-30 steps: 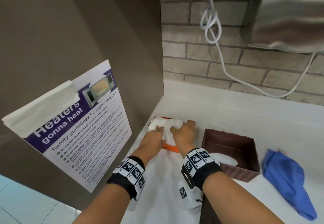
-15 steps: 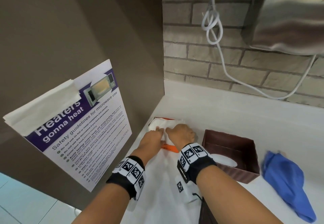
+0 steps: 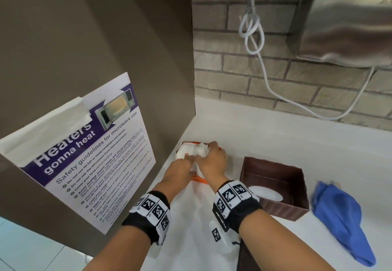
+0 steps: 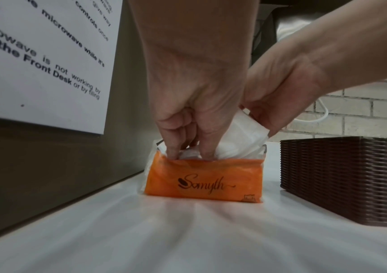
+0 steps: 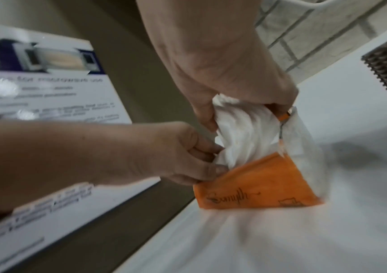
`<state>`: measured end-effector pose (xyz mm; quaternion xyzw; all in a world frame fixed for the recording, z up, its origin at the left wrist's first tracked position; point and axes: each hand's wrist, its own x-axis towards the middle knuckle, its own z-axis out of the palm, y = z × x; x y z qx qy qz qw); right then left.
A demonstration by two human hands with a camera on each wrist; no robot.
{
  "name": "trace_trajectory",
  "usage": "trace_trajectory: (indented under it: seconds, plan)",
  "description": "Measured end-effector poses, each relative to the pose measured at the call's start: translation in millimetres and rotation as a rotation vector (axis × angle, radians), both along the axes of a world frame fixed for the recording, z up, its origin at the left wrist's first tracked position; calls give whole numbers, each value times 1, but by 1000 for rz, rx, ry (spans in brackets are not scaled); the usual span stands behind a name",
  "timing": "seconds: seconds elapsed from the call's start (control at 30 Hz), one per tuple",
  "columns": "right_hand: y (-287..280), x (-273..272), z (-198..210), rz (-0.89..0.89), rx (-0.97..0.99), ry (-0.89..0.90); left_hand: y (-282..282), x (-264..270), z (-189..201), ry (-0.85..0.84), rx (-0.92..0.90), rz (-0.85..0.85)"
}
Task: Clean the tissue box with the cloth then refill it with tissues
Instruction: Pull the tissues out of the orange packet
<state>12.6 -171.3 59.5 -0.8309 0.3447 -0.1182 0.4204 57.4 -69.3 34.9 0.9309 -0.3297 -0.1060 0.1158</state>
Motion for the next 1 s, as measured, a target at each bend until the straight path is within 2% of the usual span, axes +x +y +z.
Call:
trace_trajectory:
  seconds: [0.1, 0.3, 0.43, 0.5, 0.57, 0.67, 0.77, 0.87, 1.0]
  plan:
    - [9, -4, -4, -5, -128, -85, 3, -3, 3, 13, -64, 25]
    - [11, -10, -3, 33, -525, -61, 2, -6, 7, 5, -60, 33]
    - [11, -11, -5, 81, -668, -69, 0, -4, 6, 20, -36, 35]
    - [6, -11, -8, 124, -602, -123, 0, -3, 6, 25, -45, 41]
    - [3, -12, -8, 185, -390, -166, 1, -4, 5, 40, -73, 48]
    - [2, -15, -5, 182, -57, -249, 3, -4, 6, 60, -105, 68]
    - [-1, -15, 1, 202, 116, -244, 7, -3, 6, 98, -167, 72]
    - [-12, -12, 12, 199, 216, -207, 15, -3, 17, 206, -371, 130]
    - [-29, -4, 34, 171, 427, -190, 21, -12, 36, 163, -599, 330]
